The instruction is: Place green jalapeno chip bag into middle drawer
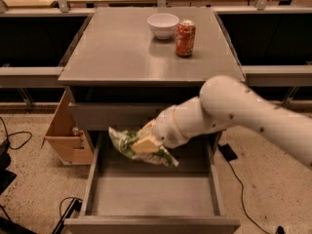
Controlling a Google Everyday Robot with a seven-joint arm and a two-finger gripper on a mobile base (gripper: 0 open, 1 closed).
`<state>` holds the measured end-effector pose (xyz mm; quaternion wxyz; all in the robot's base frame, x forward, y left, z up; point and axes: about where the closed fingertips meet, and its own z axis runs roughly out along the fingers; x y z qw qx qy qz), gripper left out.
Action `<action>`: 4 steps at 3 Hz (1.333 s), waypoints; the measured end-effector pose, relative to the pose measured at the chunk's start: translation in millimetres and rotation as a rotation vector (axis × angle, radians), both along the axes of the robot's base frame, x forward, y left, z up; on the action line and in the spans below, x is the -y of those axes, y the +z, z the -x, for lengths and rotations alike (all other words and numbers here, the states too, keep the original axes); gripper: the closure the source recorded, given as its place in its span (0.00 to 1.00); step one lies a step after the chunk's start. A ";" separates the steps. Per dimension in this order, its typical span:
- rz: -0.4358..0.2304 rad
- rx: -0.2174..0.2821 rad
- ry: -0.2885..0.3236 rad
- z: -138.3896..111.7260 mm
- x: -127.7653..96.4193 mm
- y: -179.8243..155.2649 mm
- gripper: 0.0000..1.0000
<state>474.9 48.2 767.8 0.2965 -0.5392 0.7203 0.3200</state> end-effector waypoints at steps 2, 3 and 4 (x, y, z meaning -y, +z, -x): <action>0.089 -0.304 0.052 59.1 -30.6 -251.0 1.00; 0.068 -0.347 0.048 67.3 -38.1 -276.8 0.84; 0.068 -0.347 0.049 67.3 -38.1 -276.7 0.61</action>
Offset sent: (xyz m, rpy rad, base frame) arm -0.0848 0.0547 -0.3770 -0.0727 0.4244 0.0478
